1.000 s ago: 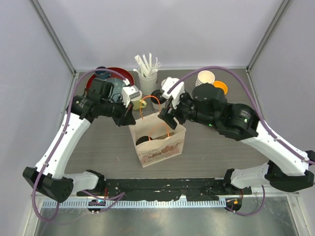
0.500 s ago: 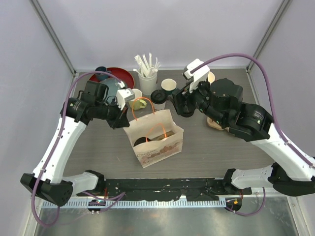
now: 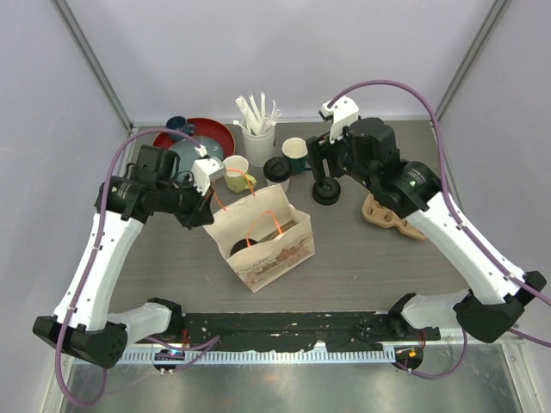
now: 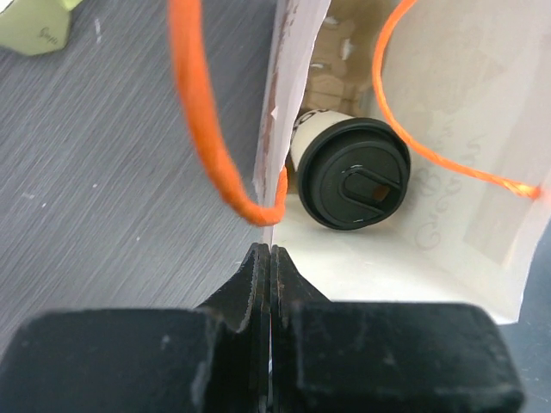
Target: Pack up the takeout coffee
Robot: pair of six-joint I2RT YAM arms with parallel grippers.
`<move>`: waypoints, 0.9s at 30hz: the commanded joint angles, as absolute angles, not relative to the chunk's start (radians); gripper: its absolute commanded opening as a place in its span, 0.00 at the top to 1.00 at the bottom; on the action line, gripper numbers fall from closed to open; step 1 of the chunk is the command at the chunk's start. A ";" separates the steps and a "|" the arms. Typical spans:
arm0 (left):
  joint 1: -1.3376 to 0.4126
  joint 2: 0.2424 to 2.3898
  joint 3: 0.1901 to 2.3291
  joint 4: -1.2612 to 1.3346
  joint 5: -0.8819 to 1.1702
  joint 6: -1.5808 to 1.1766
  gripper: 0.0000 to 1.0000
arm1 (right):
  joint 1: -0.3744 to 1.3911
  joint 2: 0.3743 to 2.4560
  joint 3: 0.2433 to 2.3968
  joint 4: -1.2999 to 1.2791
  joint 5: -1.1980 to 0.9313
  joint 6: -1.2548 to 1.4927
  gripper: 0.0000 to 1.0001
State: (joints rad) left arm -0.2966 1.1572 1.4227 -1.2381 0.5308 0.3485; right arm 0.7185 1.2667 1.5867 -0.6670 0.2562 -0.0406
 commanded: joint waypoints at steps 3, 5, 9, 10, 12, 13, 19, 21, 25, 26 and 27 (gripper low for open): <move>-0.258 1.123 1.468 -1.295 0.399 0.345 1.00 | 0.657 1.334 1.508 -0.540 0.098 -0.017 0.24; -0.246 1.120 1.488 -1.305 0.388 0.345 1.00 | 0.649 1.348 1.487 -0.525 0.084 -0.017 0.24; -0.226 1.134 1.535 -1.348 0.383 0.348 1.00 | 0.624 1.368 1.459 -0.480 0.026 -0.018 0.26; -0.222 1.138 1.560 -1.354 0.383 0.348 1.00 | 0.621 1.377 1.454 -0.477 0.012 -0.020 0.25; -0.218 1.156 1.588 -1.382 0.385 0.347 1.00 | 0.614 1.387 1.450 -0.468 -0.021 -0.021 0.26; -0.213 1.161 1.609 -1.391 0.385 0.350 1.00 | 0.611 1.399 1.447 -0.466 -0.043 -0.025 0.26; -0.178 1.149 1.565 -1.394 0.334 0.385 1.00 | 0.601 1.453 1.430 -0.430 -0.066 -0.028 0.29; -0.172 1.157 1.562 -1.394 0.336 0.385 1.00 | 0.598 1.489 1.433 -0.408 -0.124 -0.072 0.32; -0.153 1.164 1.552 -1.367 0.353 0.383 1.00 | 0.600 1.561 1.498 -0.423 -0.282 -0.325 0.40; -0.150 1.163 1.549 -1.356 0.351 0.385 1.00 | 0.598 1.577 1.518 -0.443 -0.313 -0.410 0.40; -0.144 1.163 1.542 -1.353 0.354 0.387 1.00 | 0.600 1.619 1.543 -0.457 -0.316 -0.431 0.40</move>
State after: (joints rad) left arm -0.1642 1.1652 1.5566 -1.3518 0.3477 0.3748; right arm 0.5999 1.5555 1.4437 -0.4690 -0.1833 -0.2031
